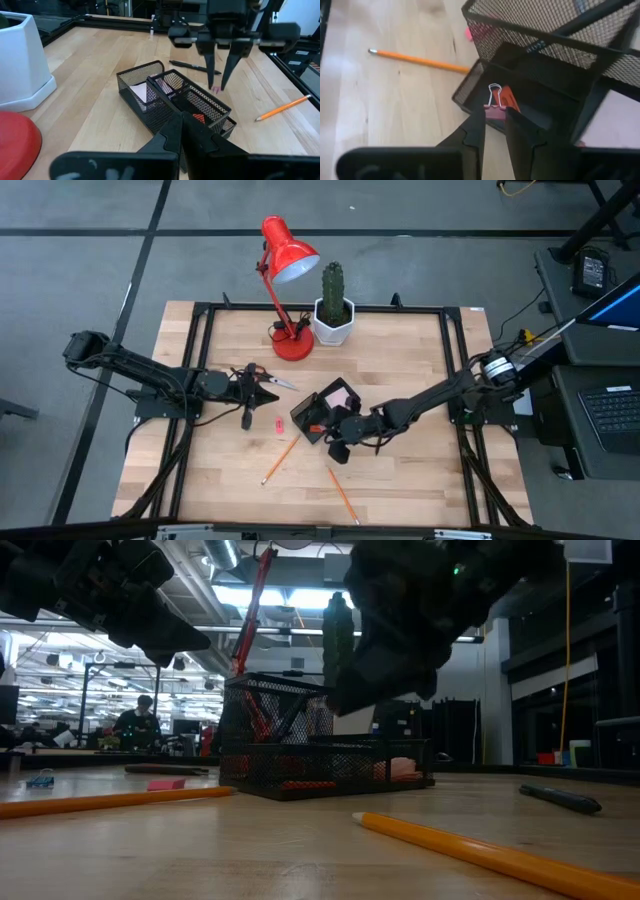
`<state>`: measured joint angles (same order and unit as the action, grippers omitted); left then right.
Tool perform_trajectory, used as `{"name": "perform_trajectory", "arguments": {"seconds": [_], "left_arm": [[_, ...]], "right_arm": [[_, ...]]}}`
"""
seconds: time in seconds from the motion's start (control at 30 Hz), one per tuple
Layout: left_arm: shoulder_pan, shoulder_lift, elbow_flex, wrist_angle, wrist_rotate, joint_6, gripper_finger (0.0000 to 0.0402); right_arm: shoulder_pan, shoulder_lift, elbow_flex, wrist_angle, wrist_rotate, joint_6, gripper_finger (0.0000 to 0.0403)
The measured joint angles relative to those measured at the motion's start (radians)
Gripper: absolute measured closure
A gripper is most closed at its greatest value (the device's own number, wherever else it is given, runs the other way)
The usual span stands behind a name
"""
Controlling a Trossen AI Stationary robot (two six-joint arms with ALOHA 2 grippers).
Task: Pick and place office supplies into organizer
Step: Put the pink binder clip into the black desk organizer, then put the scissors into the black desk organizer
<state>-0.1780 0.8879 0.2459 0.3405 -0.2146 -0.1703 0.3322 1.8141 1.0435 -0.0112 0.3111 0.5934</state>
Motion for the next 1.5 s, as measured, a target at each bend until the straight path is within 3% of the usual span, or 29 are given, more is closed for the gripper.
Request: {"name": "perform_trajectory", "arguments": {"seconds": [0.2,0.67,1.1,1.33,1.5], "left_arm": [[0.000,0.000,0.000,0.001,0.000,0.000,0.0398],[0.000,0.000,0.000,0.000,0.000,0.000,0.0395],[0.000,0.000,0.000,0.000,0.000,0.026,0.0397],[0.000,0.000,0.000,0.000,0.000,0.026,0.0398],[0.000,0.000,0.000,0.022,0.000,0.026,0.0398]], "right_arm": [[-0.014,0.045,0.000,0.074,0.007,-0.078,0.0339],[-0.023,0.079,0.000,0.067,0.008,-0.099,0.0337],[-0.023,0.069,0.000,0.062,0.005,-0.146,0.0272],[-0.012,-0.031,0.000,0.035,-0.074,-0.293,0.0268],[0.027,-0.127,0.000,-0.105,-0.013,-0.338,0.0268]]}}
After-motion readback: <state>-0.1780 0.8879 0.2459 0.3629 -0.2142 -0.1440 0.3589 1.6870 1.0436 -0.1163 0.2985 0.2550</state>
